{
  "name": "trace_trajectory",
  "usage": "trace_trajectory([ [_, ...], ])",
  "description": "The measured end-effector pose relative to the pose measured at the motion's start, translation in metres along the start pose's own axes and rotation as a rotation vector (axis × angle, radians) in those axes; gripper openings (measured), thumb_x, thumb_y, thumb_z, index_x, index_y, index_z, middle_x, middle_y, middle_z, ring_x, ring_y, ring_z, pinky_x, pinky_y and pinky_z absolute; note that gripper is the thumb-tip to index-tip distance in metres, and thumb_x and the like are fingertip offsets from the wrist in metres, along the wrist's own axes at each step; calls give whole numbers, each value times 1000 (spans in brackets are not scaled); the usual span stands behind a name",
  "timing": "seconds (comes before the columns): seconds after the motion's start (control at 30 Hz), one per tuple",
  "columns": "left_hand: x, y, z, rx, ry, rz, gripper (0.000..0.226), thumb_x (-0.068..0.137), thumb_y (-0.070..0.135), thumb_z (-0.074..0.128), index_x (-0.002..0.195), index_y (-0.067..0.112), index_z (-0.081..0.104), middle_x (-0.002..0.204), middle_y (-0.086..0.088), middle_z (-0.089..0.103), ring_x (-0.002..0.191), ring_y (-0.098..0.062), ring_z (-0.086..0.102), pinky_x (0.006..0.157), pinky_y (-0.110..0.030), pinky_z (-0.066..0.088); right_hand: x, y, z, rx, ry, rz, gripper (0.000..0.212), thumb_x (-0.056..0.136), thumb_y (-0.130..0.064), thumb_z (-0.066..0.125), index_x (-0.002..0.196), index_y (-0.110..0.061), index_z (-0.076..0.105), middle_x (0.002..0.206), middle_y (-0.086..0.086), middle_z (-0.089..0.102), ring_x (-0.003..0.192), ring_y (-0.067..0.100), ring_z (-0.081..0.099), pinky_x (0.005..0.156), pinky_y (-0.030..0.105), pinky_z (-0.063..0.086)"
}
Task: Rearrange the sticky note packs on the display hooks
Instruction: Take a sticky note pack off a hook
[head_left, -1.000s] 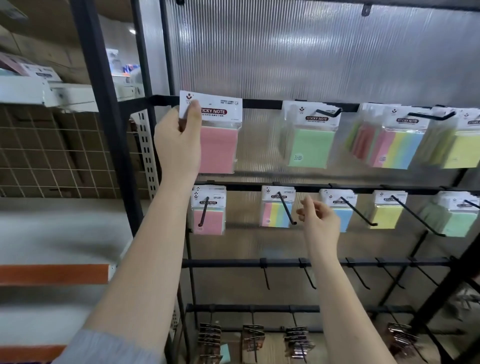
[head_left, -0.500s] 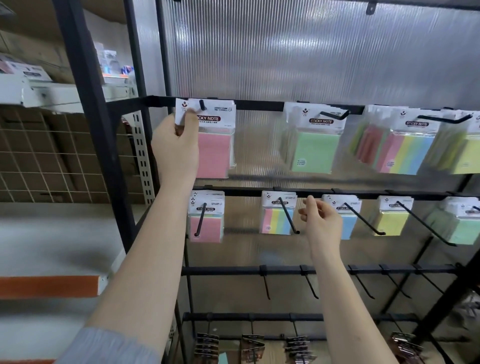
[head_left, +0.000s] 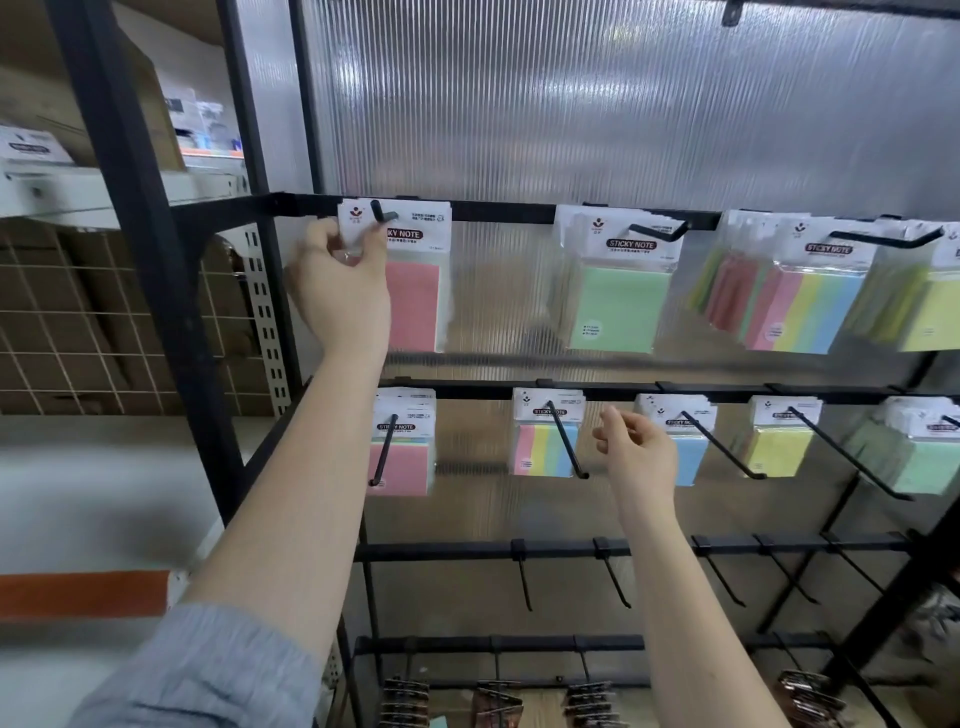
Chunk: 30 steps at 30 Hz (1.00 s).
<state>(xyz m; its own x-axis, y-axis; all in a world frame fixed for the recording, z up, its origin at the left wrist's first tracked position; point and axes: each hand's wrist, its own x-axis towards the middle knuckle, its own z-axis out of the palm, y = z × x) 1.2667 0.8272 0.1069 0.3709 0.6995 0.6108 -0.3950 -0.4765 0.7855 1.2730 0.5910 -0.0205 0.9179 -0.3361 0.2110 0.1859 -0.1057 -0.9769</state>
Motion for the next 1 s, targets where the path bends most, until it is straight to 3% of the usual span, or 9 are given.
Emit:
trace_trajectory([
  [0.1, -11, -2, -4, -36, 13, -52, 27, 85, 44, 62, 100, 24, 51, 99, 7, 53, 90, -16, 58, 76, -38, 54, 7, 9, -1, -32, -3, 21, 14, 95, -25, 53, 84, -26, 60, 84, -5, 66, 84, 12, 62, 59, 20, 41],
  [0.23, -25, -11, -13, -3, 46, -83, 27, 89, 40, 59, 108, 22, 51, 97, 18, 49, 87, 2, 50, 68, -5, 41, 19, 25, 3, -99, -23, 61, 14, 96, -20, 50, 96, -18, 64, 90, -2, 67, 85, 14, 61, 63, 23, 44],
  [0.37, -40, -28, -24, 22, 27, -108, 20, 91, 37, 57, 104, 23, 52, 102, 12, 54, 91, -2, 52, 73, -8, 36, 30, 35, 16, -174, -75, 86, 30, 96, -16, 47, 122, -10, 61, 108, 1, 65, 92, 17, 59, 79, 31, 49],
  [0.47, -53, -40, -31, 59, 16, -132, 15, 95, 32, 51, 104, 21, 54, 98, 11, 54, 81, 4, 49, 64, 2, 33, 36, 37, 26, -247, -168, 52, 27, 96, -13, 44, 116, -6, 61, 108, 9, 65, 91, 22, 59, 86, 34, 46],
  [0.53, -58, -48, -34, 90, 2, -170, 13, 96, 27, 47, 105, 20, 54, 97, 8, 54, 81, -2, 50, 61, -2, 33, 40, 38, 32, -298, -218, 69, 41, 98, -14, 43, 136, 1, 45, 131, 15, 55, 107, 28, 58, 96, 42, 45],
  [0.73, -67, -62, -41, 181, -54, -228, 6, 98, 20, 43, 101, 22, 47, 81, 18, 47, 71, 5, 44, 51, 4, 30, 50, 48, 43, -319, -254, 68, 10, 95, -8, 44, 101, -8, 51, 95, 10, 57, 87, 21, 52, 61, 26, 37],
  [0.83, -67, -66, -42, 202, -65, -257, 6, 98, 22, 42, 100, 24, 46, 84, 13, 46, 72, 3, 44, 52, -4, 32, 45, 50, 46, -277, -168, 63, 19, 93, -7, 44, 105, -8, 59, 97, 10, 63, 89, 25, 56, 72, 28, 39],
  [0.93, -67, -69, -44, 214, -81, -269, 5, 98, 24, 41, 100, 27, 45, 86, 14, 43, 74, 1, 43, 55, -11, 28, 41, 50, 48, -239, -54, 127, 34, 94, -14, 49, 127, -4, 54, 121, 13, 61, 110, 30, 56, 86, 33, 41],
  [1.0, -68, -71, -45, 220, -95, -275, 6, 98, 25, 41, 102, 27, 45, 87, 14, 42, 74, 4, 43, 56, -12, 28, 41, 52, 49, -223, -21, 156, 38, 95, -20, 53, 129, -3, 51, 125, 13, 59, 114, 29, 55, 85, 30, 39],
])
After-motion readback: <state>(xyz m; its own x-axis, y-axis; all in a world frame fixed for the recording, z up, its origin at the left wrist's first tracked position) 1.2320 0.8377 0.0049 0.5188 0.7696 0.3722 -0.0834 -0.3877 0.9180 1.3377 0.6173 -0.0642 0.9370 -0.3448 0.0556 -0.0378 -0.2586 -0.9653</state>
